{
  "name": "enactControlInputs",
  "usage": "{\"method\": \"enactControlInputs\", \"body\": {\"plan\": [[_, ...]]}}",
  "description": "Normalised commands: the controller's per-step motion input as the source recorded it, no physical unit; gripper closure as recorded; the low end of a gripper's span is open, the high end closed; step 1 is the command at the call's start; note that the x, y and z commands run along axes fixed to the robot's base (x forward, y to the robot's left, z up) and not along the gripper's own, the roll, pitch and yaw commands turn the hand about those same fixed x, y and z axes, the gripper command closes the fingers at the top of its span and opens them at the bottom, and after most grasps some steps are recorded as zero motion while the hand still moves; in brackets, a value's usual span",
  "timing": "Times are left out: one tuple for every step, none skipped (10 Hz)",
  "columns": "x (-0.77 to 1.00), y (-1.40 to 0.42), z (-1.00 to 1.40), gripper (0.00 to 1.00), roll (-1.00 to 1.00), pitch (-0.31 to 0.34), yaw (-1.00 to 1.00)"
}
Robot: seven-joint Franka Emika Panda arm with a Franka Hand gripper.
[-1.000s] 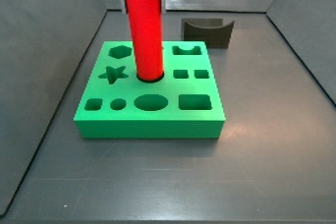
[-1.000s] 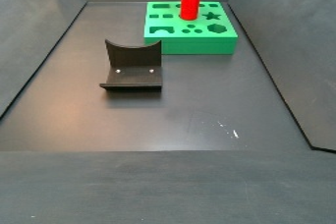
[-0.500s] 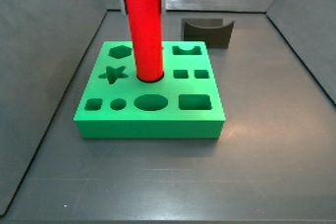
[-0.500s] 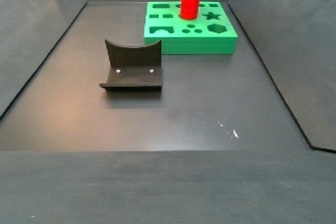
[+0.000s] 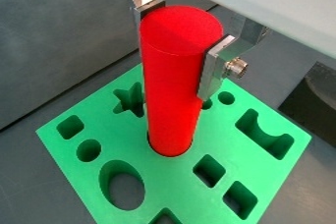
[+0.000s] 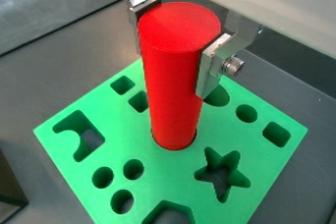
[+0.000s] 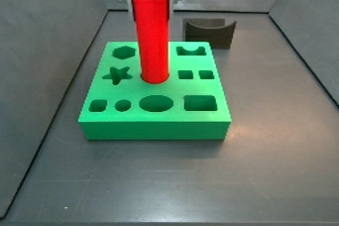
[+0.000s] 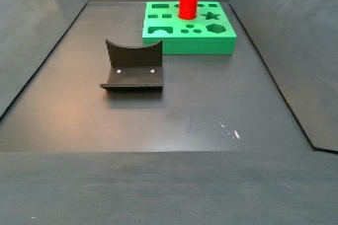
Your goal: Insert the round object.
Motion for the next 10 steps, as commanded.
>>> {"method": "enactControlInputs", "body": {"plan": [[0.0, 0.0, -0.36, 1.0, -0.04, -0.003, 0.0], [0.0, 0.0, -0.37, 1.0, -0.04, -0.014, 0.0], [0.0, 0.0, -0.35, 1.0, -0.04, -0.014, 0.0], [0.0, 0.0, -0.31, 1.0, -0.04, -0.016, 0.0], [0.0, 0.0, -0.28, 1.0, -0.04, -0.013, 0.0], [0.0, 0.0, -0.24, 1.0, -0.06, -0.02, 0.0], [0.0, 0.0, -0.18, 1.0, -0.08, -0.027, 0.0], [0.0, 0.0, -0.05, 1.0, -0.05, -0.023, 0.0], [0.0, 0.0, -0.02, 1.0, -0.01, -0.021, 0.0], [0.0, 0.0, 0.0, 1.0, 0.0, 0.0, 0.0]]}}
